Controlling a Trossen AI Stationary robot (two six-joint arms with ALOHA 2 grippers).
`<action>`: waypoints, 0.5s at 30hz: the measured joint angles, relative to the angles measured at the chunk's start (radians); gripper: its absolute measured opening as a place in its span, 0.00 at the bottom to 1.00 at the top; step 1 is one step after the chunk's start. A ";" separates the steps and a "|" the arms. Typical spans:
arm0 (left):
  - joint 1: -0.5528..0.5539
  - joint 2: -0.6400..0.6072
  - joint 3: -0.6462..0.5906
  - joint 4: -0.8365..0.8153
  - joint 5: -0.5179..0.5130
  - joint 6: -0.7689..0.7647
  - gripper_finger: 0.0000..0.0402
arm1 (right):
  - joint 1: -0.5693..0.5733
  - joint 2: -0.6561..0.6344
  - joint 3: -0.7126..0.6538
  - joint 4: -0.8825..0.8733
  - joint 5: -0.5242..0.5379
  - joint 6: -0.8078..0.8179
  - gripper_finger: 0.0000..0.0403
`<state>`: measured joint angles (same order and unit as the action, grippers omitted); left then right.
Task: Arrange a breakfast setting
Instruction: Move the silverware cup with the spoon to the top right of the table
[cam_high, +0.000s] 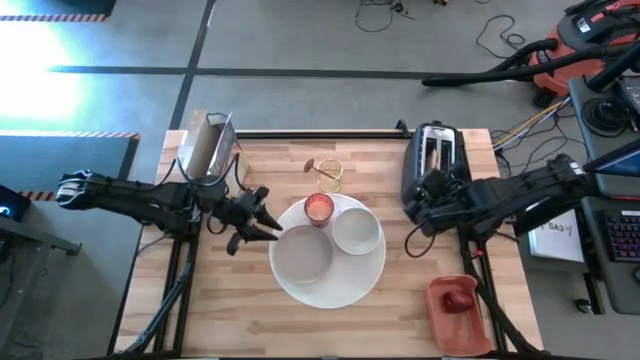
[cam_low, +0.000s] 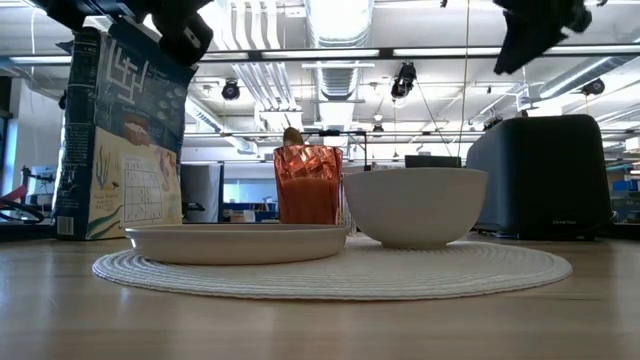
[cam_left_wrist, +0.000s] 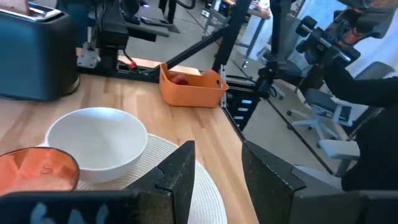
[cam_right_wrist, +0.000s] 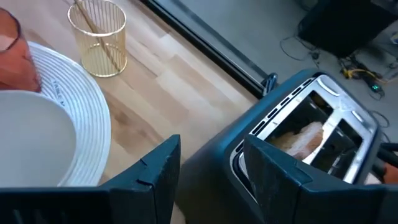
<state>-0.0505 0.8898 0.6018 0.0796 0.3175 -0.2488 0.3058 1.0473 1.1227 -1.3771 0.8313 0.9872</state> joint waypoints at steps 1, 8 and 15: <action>0.000 0.000 0.000 0.000 -0.005 0.000 0.29 | -0.006 -0.024 -0.033 0.029 0.000 -0.029 0.41; -0.019 0.015 0.000 0.006 0.078 -0.004 0.29 | -0.052 -0.188 -0.227 0.338 -0.003 -0.250 0.41; -0.047 0.061 -0.001 -0.026 0.162 -0.006 0.29 | -0.142 -0.251 -0.326 0.906 -0.221 -0.699 0.41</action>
<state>-0.0980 0.9506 0.6010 0.0534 0.4792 -0.2547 0.1636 0.7959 0.7966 -0.4707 0.6098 0.2883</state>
